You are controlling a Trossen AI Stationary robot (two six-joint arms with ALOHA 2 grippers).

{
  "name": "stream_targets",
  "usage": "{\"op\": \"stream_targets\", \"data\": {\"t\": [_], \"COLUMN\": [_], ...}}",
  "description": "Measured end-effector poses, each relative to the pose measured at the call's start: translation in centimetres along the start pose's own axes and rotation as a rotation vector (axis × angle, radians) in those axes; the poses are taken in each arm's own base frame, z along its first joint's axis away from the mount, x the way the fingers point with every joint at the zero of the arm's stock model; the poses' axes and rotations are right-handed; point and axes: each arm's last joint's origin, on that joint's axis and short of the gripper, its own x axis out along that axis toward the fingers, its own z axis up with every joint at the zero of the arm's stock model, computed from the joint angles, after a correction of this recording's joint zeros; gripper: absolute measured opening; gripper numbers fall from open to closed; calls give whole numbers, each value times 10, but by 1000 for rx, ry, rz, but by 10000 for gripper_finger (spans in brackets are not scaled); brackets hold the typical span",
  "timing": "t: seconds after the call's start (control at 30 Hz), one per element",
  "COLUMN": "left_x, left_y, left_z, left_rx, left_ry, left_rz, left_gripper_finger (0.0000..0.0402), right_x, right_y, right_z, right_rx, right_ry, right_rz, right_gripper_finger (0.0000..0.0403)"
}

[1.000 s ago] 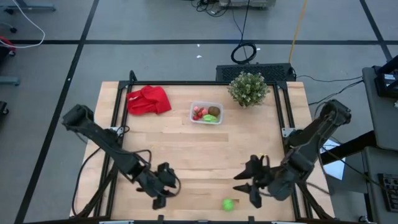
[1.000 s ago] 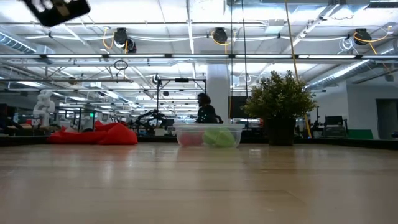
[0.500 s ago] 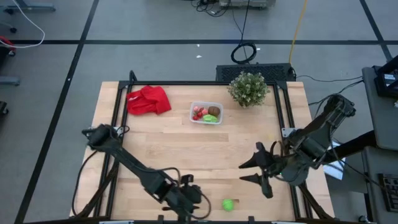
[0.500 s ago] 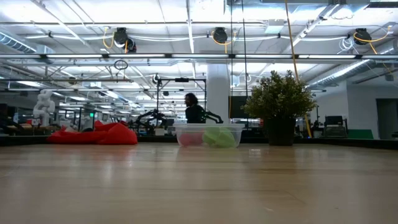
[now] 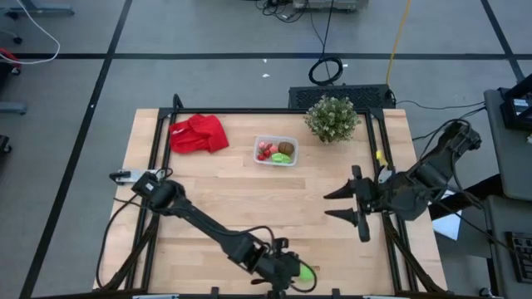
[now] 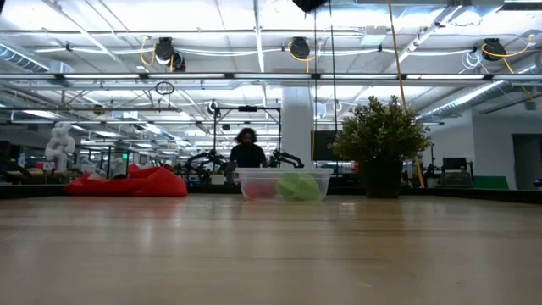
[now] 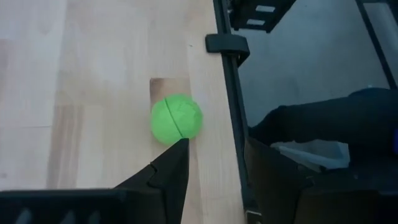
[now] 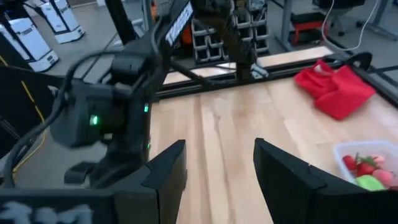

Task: Pick and placing Produce into tupperware
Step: Put the cabbage into the bin

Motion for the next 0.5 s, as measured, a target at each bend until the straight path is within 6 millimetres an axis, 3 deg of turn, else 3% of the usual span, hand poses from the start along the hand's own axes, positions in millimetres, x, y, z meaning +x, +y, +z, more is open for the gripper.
{"op": "stream_targets", "data": {"t": [0.5], "left_x": [14], "left_y": [17], "left_z": [9], "left_rx": [52], "left_ry": [-49], "left_rz": [-5], "left_gripper_finger": [159], "right_x": [-1], "right_y": [-11], "right_z": [6], "right_rx": [-4], "right_ry": [-21], "right_rz": [-31], "right_gripper_finger": [178]}}
